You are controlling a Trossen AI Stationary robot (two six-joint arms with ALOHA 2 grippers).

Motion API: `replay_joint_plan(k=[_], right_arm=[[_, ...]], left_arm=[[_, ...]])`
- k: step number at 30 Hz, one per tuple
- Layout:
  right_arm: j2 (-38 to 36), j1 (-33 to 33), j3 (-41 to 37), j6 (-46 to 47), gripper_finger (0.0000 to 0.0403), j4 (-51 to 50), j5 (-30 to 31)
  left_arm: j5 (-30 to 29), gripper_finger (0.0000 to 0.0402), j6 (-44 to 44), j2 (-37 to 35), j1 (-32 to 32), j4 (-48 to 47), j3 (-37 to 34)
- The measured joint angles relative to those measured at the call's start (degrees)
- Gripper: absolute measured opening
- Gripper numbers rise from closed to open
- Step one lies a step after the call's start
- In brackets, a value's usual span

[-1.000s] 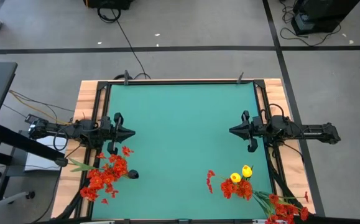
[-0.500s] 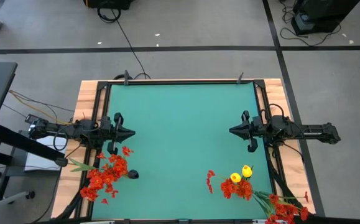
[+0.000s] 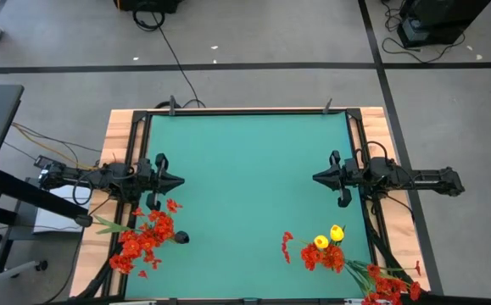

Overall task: Sort flowers into vase by color
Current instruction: Return to Home Position

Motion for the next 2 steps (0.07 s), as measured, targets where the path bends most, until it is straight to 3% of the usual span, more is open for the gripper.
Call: replay_joint_plan(k=[2], right_arm=[[0.0, 0.0, 0.0, 0.0, 0.0041, 0.0, 0.0]], left_arm=[[0.0, 0.0027, 0.0, 0.0, 0.0, 0.0, 0.0]])
